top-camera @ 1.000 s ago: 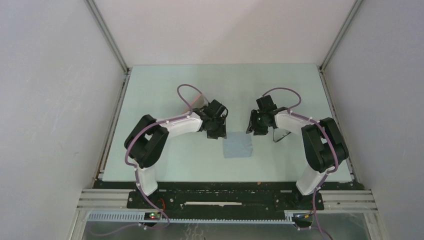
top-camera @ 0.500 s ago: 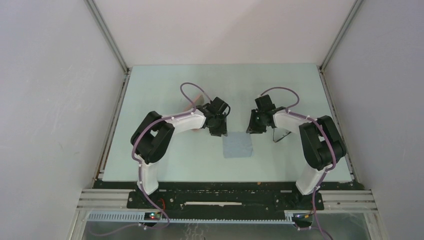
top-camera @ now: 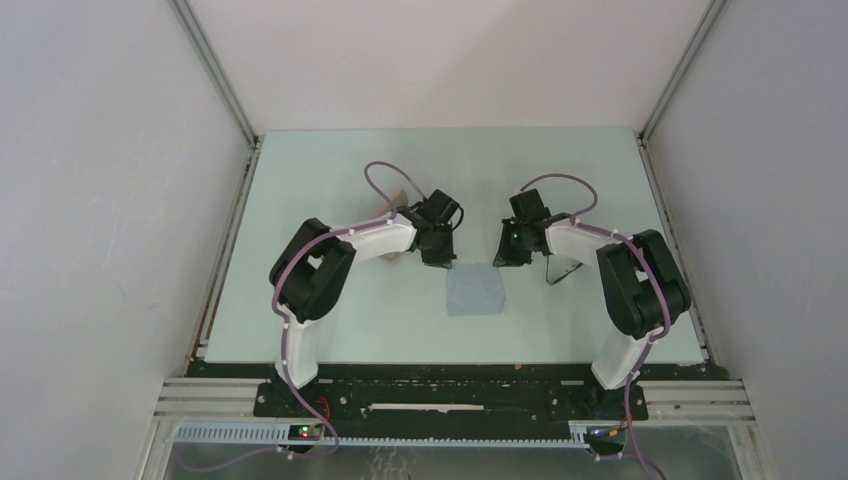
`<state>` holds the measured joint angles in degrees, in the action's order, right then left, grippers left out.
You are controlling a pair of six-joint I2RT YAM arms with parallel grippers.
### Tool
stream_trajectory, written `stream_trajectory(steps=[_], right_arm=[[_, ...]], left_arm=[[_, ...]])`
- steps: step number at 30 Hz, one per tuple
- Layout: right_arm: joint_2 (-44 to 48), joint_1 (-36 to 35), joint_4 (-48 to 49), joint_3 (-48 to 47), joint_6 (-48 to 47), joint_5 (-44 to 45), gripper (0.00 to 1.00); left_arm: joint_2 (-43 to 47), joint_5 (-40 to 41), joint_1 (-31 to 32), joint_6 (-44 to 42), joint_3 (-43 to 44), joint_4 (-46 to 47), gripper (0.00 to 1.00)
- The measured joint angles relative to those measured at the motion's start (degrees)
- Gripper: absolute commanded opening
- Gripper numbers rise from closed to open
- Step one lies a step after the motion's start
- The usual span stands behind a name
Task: Organize the sunglasses
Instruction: Fold the glasses cleaning cloth at the center of the board.
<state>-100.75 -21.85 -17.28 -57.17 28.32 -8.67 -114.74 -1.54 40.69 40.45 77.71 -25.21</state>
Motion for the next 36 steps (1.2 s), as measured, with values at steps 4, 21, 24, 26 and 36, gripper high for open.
stream_trajectory(steps=[4,21,24,26,36], right_arm=[[-0.2,0.07,0.07,-0.02,-0.02,-0.09,0.07],[-0.2,0.5,-0.13,0.0,0.02,-0.94,0.0],[0.04,0.5,-0.26,0.0,0.04,-0.92,0.0],[0.44,0.5,-0.39,0.0,0.04,-0.9,0.0],[3.72,0.48,-0.74,0.0,0.09,-0.87,0.0]], left_arm=[[-0.02,0.04,-0.11,0.02,0.0,-0.37,0.0],[0.09,0.24,-0.11,-2.58,0.63,-2.21,0.0],[0.24,0.94,-0.11,-3.43,0.63,-2.51,0.0],[0.37,1.25,-0.11,-3.67,0.63,-2.6,0.0],[2.97,2.21,-0.11,-5.97,0.63,-3.04,0.0]])
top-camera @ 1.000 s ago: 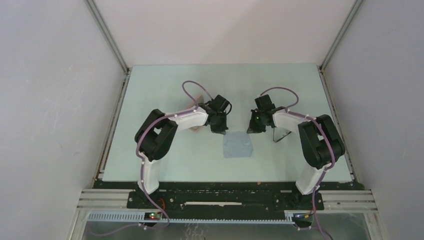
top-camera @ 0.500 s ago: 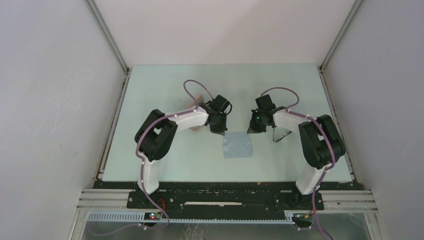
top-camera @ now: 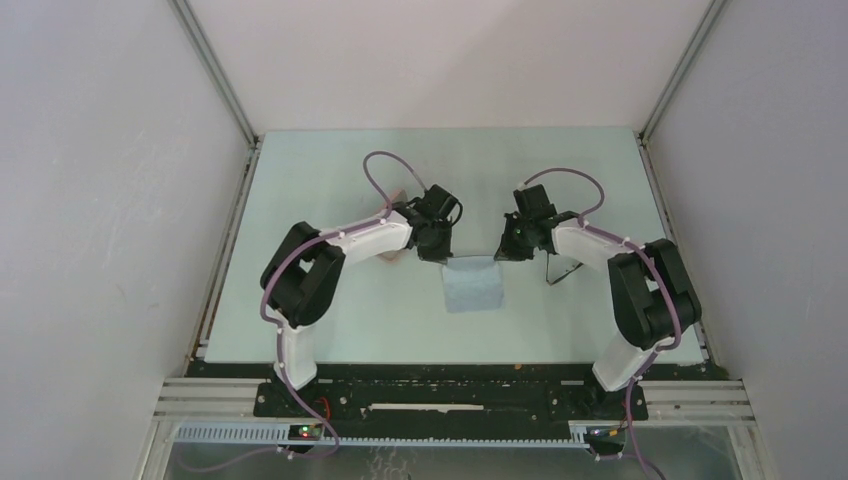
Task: Organize the sunglasses
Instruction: Fold the glasses cleaning cloth at the center of the board.
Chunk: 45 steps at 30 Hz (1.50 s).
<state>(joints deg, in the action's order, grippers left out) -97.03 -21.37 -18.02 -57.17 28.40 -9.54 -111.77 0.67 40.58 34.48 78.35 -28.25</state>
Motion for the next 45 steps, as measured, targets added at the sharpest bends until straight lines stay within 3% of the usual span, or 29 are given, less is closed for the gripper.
stream_trajectory(steps=[13,30,45], right_arm=[[2.91,-0.66,-1.01,0.37,-0.02,0.9,0.0],[8.85,-2.73,-0.81,10.86,0.0,1.55,0.0],[9.62,-5.64,-0.26,13.62,-0.04,3.13,0.0]], left_arm=[[3.65,0.79,1.38,-2.01,-0.42,-0.59,0.0],[5.55,1.05,5.79,-1.33,-7.82,1.25,0.0],[5.64,0.63,6.34,-0.2,-9.7,2.36,0.0]])
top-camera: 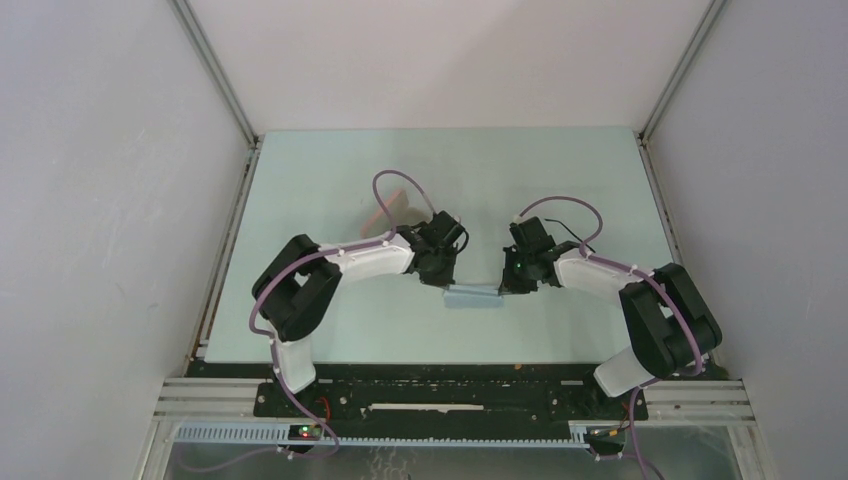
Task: Organize the sunglasses
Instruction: Fold the glasses cleaning cloth at the center of the board.
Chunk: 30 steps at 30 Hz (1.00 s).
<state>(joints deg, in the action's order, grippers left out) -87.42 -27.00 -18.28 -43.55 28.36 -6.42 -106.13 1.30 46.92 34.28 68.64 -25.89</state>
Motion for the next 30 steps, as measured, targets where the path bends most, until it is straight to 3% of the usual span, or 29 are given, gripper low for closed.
stream_trajectory(steps=[4,6,10,12,20,30], right_arm=[[0.0,0.0,0.07,0.0,0.0,0.15,0.03],[0.09,-0.07,-0.04,0.0,0.0,0.15,0.09],[1.73,-0.22,-0.7,0.11,-0.13,0.2,0.27],[3.23,-0.48,-0.85,0.46,-0.22,0.11,0.29],[6.36,-2.71,-2.1,0.81,-0.44,0.39,0.3],[4.55,-2.78,-0.37,-0.13,0.74,-0.7,0.28]], left_arm=[[0.0,0.07,0.31,0.26,-0.04,0.07,0.02],[0.02,0.07,0.39,0.31,-0.26,0.17,0.16],[0.74,0.07,0.83,0.76,-1.57,0.07,0.26],[1.86,0.07,1.25,0.92,-2.71,-0.02,0.29],[6.67,0.94,2.56,1.31,-4.02,-1.86,0.29],[5.42,-0.72,1.53,3.5,-0.09,-1.25,0.22]])
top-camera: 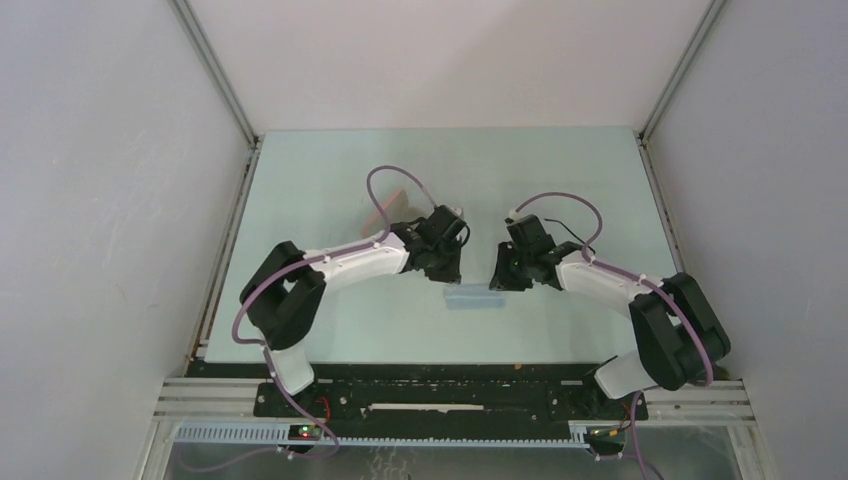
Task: Organize the sunglasses
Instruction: Fold the glasses cleaning cloth at the center of the board.
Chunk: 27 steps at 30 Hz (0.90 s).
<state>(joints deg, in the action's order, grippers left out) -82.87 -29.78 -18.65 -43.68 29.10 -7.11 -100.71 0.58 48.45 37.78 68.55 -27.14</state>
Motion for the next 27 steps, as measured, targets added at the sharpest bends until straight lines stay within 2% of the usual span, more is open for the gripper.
stream_trajectory(steps=[9,27], right_arm=[[-7.23,-0.42,4.33,-1.57,2.12,-3.32,0.26],[-6.58,-3.61,1.42,-1.6,0.87,-4.13,0.23]], left_arm=[[-7.91,-6.84,-2.16,1.57,4.44,3.5,0.2],[-11.5,-8.96,-3.13,1.9,5.18,2.84,0.19]])
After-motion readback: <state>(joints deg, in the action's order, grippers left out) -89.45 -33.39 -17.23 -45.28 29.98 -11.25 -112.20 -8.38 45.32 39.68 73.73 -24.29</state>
